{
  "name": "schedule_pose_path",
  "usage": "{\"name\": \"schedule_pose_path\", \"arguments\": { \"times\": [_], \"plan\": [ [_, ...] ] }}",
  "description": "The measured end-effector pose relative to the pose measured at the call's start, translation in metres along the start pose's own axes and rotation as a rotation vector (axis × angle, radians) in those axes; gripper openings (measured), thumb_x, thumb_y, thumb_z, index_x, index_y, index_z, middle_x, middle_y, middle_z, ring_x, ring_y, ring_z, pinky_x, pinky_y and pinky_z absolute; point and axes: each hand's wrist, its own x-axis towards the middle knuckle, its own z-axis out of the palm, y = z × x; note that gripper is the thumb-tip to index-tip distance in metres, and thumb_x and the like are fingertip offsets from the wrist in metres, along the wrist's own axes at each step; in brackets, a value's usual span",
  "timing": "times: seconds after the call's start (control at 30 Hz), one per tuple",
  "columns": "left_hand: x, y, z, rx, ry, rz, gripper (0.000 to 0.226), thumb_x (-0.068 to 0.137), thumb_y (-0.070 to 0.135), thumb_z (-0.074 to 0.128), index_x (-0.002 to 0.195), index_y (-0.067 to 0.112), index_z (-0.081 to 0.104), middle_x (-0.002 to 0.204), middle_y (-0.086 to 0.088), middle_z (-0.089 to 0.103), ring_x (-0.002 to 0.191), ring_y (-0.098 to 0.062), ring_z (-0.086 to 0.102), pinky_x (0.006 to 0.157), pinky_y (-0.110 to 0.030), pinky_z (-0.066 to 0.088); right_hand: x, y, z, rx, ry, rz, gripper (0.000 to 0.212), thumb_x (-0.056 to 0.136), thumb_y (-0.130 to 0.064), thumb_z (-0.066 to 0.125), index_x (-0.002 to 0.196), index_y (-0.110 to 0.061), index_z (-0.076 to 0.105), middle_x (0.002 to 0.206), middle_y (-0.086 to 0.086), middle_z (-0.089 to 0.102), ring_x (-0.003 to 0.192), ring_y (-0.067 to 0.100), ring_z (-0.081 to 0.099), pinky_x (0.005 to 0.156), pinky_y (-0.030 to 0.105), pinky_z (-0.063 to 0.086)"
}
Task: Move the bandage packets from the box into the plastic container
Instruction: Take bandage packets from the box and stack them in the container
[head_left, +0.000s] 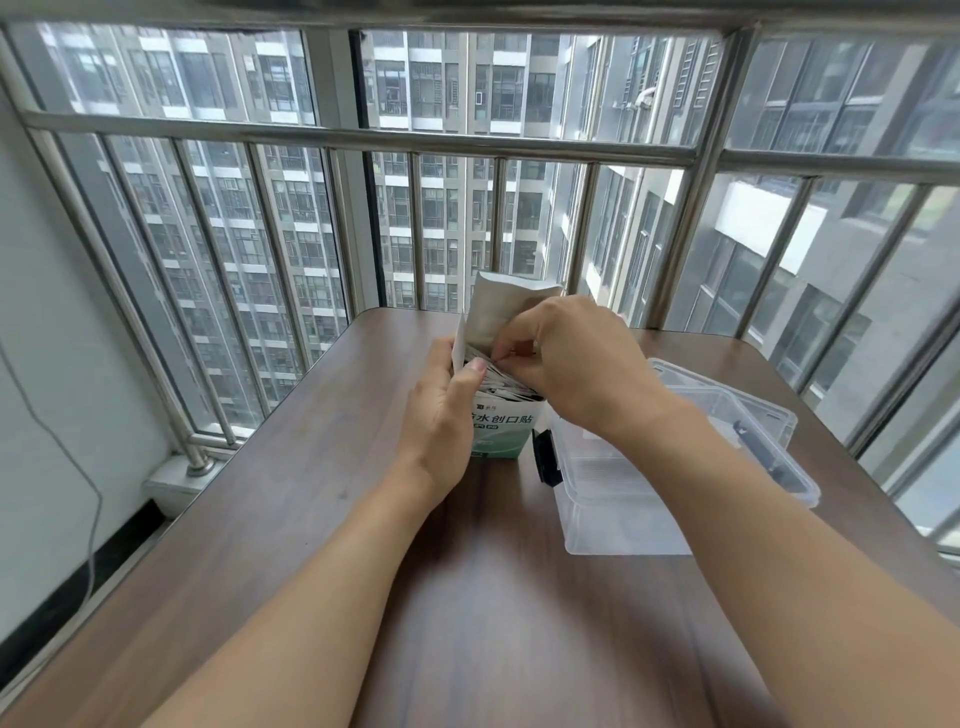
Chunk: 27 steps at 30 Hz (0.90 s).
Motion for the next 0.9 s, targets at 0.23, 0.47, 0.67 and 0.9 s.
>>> {"name": "schedule_pose_path", "arguments": {
  "times": [0.23, 0.47, 0.67, 0.9],
  "plan": [
    [-0.005, 0.007, 0.001, 0.044, -0.024, 0.053, 0.032, 0.083, 0.050, 0.047, 0.110, 0.038, 0.059, 0.101, -0.013, 0.069, 0.096, -0.032, 0.066, 0.086, -0.056, 0.053, 0.002, 0.002, 0.005, -0.100, -0.057, -0.006, 0.012, 0.094, -0.026, 0.059, 0.096, -0.022, 0.070, 0.103, -0.003, 0.065, 0.092, 0.024, 0.063, 0.071, 0.031, 0.041],
    [-0.004, 0.004, 0.001, 0.124, -0.060, 0.114, 0.040, 0.084, 0.049, 0.042, 0.117, 0.033, 0.057, 0.088, 0.010, 0.064, 0.082, -0.005, 0.059, 0.073, -0.025, 0.047, 0.003, 0.008, 0.002, -0.066, -0.070, 0.027, 0.014, 0.095, -0.025, 0.064, 0.093, -0.026, 0.078, 0.096, -0.007, 0.066, 0.090, 0.021, 0.062, 0.067, 0.029, 0.042],
    [-0.002, 0.001, -0.001, 0.068, -0.019, 0.040, 0.034, 0.084, 0.050, 0.048, 0.114, 0.038, 0.060, 0.092, -0.003, 0.068, 0.088, -0.030, 0.065, 0.082, -0.056, 0.054, 0.002, 0.004, 0.000, -0.006, 0.018, 0.032, 0.015, 0.094, -0.030, 0.066, 0.091, -0.025, 0.080, 0.099, -0.006, 0.067, 0.088, 0.019, 0.063, 0.072, 0.035, 0.053],
    [0.001, -0.002, -0.001, 0.086, 0.020, -0.024, 0.044, 0.081, 0.052, 0.048, 0.114, 0.025, 0.059, 0.097, -0.001, 0.069, 0.092, -0.021, 0.067, 0.077, -0.044, 0.057, 0.002, 0.002, -0.003, -0.005, 0.080, 0.049, 0.019, 0.099, -0.031, 0.061, 0.104, -0.026, 0.078, 0.097, -0.004, 0.075, 0.091, 0.024, 0.067, 0.078, 0.040, 0.056]
  ]
}}
